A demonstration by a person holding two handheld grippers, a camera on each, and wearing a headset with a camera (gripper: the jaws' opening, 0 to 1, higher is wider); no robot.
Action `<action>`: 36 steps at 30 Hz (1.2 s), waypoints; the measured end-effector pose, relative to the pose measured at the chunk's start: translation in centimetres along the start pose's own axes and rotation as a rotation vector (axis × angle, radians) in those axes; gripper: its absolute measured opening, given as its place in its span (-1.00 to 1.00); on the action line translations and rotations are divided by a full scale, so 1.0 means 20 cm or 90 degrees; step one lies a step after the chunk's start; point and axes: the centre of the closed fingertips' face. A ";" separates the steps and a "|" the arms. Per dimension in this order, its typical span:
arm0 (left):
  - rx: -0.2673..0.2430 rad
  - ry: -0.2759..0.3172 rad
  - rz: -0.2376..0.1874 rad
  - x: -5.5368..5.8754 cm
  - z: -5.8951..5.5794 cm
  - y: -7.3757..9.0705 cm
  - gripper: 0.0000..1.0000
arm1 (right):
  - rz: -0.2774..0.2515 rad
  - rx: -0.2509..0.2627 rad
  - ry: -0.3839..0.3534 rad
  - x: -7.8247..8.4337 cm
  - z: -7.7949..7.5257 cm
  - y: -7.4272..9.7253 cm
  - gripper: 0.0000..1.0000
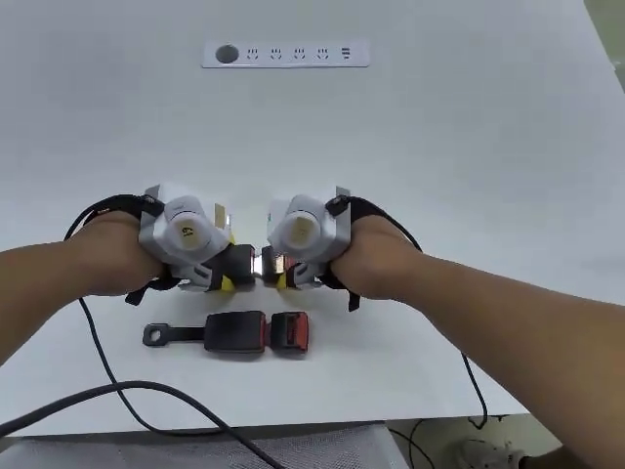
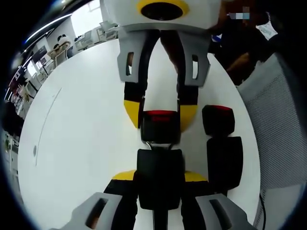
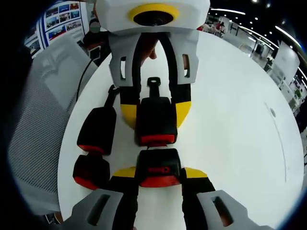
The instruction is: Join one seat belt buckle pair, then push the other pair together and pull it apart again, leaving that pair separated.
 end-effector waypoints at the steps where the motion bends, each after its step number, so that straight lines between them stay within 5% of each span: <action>1: 0.000 0.000 0.000 0.00 0.00 0.00 -0.31 | 0.003 0.000 0.000 0.00 0.00 0.00 -0.38; 15: 0.004 -0.008 0.005 0.00 0.00 0.00 -0.30 | 0.007 0.009 -0.004 0.08 0.02 0.06 -0.37; 36: -0.001 -0.011 0.023 -0.01 0.00 0.00 -0.29 | 0.058 0.046 -0.054 0.49 0.08 0.30 -0.35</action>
Point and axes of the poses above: the centre of the closed fingertips' face, and the gripper's own axes: y roughly backward along the fingers, z roughly to its left, x roughly out of its underside, and after that the axes turned 11 degrees about y, right-handed
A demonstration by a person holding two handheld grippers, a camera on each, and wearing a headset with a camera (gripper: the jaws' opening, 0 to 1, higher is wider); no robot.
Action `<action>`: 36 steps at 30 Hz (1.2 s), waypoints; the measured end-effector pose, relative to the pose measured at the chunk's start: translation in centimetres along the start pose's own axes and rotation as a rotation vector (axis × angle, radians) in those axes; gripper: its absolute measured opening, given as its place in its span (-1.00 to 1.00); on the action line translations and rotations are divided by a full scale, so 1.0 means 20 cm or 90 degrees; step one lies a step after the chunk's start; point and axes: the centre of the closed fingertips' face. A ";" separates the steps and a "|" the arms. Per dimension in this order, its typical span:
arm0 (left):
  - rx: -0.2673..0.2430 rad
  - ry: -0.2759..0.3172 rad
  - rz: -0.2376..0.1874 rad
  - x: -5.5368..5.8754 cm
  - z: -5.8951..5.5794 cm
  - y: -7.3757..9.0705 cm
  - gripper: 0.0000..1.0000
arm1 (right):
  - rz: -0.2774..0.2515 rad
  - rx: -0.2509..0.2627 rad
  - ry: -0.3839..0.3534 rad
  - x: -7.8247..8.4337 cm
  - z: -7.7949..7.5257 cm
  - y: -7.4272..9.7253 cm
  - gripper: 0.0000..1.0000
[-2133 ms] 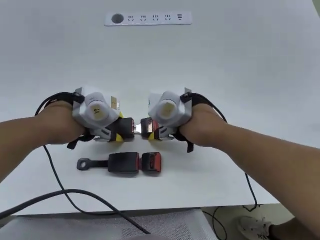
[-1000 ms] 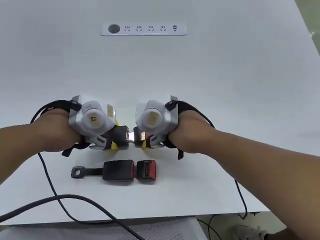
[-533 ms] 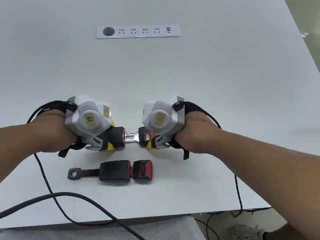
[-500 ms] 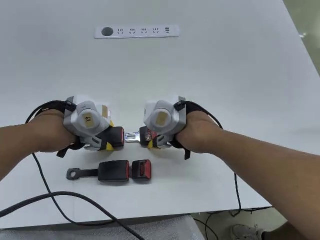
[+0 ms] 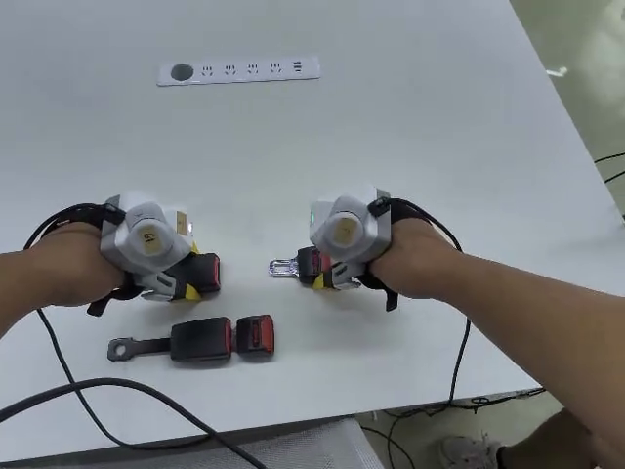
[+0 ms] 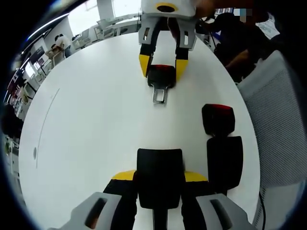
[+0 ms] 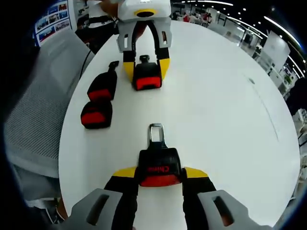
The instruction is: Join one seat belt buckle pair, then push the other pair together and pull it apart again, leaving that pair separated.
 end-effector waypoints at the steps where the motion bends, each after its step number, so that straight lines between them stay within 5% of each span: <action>1: 0.000 0.000 0.001 0.00 0.00 0.00 -0.29 | 0.003 -0.001 -0.001 0.02 0.01 0.01 -0.35; 10: -0.001 0.003 0.007 0.00 -0.01 0.00 -0.29 | 0.009 -0.006 -0.028 0.10 0.01 0.05 -0.34; 18: -0.008 0.008 0.013 -0.01 -0.02 0.02 -0.29 | 0.015 0.002 -0.013 0.08 0.02 0.06 -0.33; 23: -0.020 0.018 0.006 -0.01 -0.02 0.03 -0.09 | 0.008 0.036 -0.013 0.07 0.00 0.08 -0.14; 31: -0.101 0.079 -0.080 -0.13 0.04 0.18 0.13 | -0.043 0.091 -0.060 0.00 -0.03 0.18 -0.02; 36: -0.138 0.138 -0.101 -0.06 0.03 0.22 0.33 | -0.064 0.123 -0.096 -0.03 0.00 0.26 0.10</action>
Point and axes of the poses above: the centre of the closed fingertips' face, and the gripper's own axes: y roughly backward along the fingers, z roughly to its left, x roughly out of its underside, and after that the axes turned 11 degrees about y, right-handed
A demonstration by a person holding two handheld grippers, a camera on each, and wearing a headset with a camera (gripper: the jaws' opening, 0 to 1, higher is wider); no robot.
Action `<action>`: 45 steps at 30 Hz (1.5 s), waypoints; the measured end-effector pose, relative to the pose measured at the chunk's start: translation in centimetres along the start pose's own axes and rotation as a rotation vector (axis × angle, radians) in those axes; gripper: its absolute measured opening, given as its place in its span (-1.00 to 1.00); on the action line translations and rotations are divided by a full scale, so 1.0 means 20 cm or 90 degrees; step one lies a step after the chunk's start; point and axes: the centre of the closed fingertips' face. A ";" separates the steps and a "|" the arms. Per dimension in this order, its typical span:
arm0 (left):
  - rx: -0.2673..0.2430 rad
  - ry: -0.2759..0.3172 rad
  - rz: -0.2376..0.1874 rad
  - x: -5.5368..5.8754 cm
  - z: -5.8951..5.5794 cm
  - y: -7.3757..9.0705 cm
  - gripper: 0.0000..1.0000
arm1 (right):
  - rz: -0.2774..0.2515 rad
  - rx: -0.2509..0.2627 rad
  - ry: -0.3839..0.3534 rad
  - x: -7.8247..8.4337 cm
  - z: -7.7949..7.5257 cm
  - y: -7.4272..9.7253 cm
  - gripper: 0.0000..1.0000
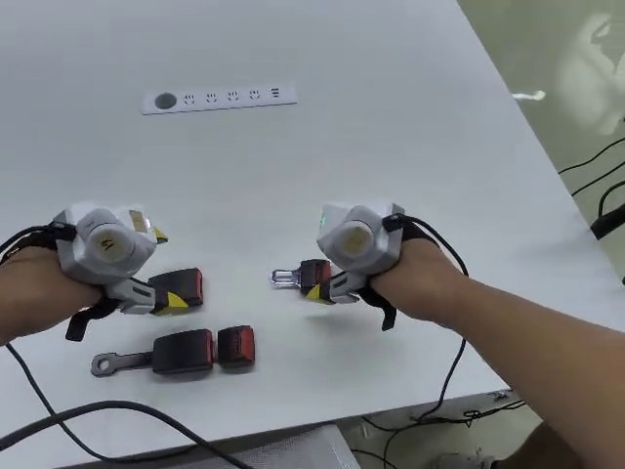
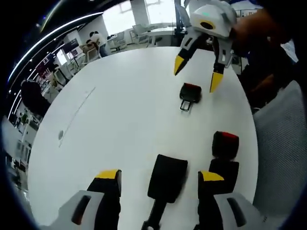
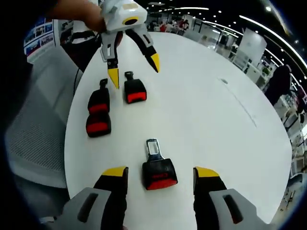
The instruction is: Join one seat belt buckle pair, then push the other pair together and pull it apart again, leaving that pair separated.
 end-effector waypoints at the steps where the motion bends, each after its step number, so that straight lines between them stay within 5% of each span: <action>1: -0.005 0.010 -0.008 0.01 -0.01 0.02 0.35 | -0.002 0.014 -0.010 0.00 0.00 0.01 0.15; 11: -0.049 0.097 -0.052 0.12 -0.09 0.18 0.67 | -0.031 0.064 -0.069 -0.04 0.14 0.09 0.37; 20: -0.075 0.159 -0.082 0.24 -0.15 0.29 0.85 | -0.041 0.074 -0.108 -0.03 0.28 0.14 0.49; 32: -0.124 0.233 -0.085 0.47 -0.14 0.41 1.00 | -0.053 0.103 -0.182 0.01 0.37 0.21 0.83; 36: -0.128 0.242 -0.079 0.51 -0.15 0.42 1.00 | -0.049 0.118 -0.196 0.03 0.37 0.23 0.99; 45: -0.126 0.254 -0.073 0.54 -0.21 0.43 1.00 | -0.050 0.125 -0.215 0.03 0.37 0.23 0.99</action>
Point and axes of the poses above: the centre of the closed fingertips' face, and the gripper's own axes: y roughly backward along the fingers, z roughly to its left, x roughly out of its underside, and after that the axes turned 11 degrees about y, right-handed
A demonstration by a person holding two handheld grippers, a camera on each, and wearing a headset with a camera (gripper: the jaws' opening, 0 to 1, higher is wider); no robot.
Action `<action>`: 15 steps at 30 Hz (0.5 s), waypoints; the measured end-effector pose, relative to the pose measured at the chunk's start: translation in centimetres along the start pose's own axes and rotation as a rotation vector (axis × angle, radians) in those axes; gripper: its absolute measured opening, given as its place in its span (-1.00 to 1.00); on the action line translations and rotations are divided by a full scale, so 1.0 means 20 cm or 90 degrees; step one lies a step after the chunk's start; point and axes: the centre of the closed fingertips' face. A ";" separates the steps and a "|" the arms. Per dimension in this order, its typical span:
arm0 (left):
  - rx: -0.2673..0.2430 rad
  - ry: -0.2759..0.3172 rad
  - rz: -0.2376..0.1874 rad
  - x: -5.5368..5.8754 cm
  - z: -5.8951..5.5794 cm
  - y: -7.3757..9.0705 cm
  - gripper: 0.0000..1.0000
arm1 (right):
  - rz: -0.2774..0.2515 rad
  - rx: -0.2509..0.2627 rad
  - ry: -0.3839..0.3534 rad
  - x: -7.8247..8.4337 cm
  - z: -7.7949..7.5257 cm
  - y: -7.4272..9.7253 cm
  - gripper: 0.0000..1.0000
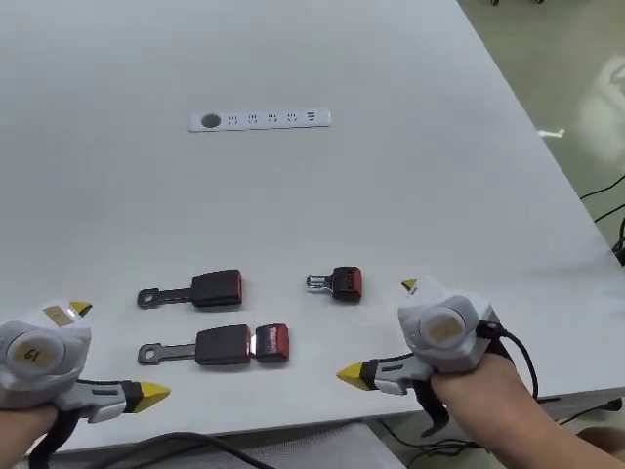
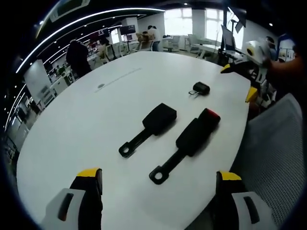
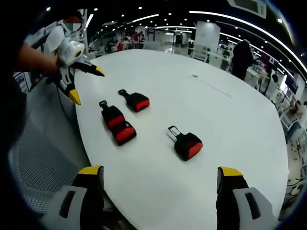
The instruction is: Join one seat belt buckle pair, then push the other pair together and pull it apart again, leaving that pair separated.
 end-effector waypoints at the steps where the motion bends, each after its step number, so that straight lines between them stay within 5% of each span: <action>1: 0.000 0.002 0.002 0.01 0.00 0.00 1.00 | 0.000 0.002 0.001 0.00 0.00 0.00 0.99; 15: 0.003 0.008 0.010 0.05 -0.04 0.02 1.00 | -0.001 0.001 -0.004 -0.01 0.04 0.02 0.99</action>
Point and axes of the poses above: the centre of the closed fingertips' face, and the gripper's own axes: y roughly backward along the fingers, z roughly to its left, x roughly out of its underside, and after that the axes turned 11 degrees about y, right-handed
